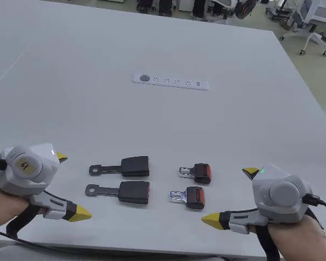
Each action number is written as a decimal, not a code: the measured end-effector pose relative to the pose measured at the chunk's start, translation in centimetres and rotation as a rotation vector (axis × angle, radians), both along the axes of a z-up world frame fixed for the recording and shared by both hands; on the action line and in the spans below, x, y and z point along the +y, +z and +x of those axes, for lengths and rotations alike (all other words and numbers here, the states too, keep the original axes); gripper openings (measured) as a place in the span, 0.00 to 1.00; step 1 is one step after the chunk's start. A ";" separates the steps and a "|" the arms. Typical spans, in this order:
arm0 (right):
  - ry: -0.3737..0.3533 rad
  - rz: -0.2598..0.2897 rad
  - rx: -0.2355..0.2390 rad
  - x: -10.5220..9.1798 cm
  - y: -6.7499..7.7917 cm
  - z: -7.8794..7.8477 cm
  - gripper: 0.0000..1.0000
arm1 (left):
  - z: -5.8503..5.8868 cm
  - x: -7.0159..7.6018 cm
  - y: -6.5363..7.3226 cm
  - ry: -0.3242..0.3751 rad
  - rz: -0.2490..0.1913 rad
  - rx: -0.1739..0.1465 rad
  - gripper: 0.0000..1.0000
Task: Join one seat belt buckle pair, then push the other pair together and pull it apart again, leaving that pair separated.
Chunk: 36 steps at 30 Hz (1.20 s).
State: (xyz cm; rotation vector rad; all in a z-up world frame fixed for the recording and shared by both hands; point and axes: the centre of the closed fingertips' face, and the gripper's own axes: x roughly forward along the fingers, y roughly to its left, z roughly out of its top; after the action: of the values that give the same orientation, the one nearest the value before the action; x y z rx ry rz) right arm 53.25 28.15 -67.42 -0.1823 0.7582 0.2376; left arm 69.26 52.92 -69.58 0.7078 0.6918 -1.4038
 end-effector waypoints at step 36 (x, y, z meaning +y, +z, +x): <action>-0.002 -0.011 0.010 -0.2 -0.4 -0.7 0.99 | 0.0 0.1 -0.1 0.015 0.023 -0.003 1.00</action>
State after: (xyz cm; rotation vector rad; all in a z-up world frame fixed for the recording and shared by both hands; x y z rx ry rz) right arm 52.59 27.92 -67.80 -0.1911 0.7702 0.2325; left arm 69.28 53.06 -69.71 0.7220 0.7104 -1.3827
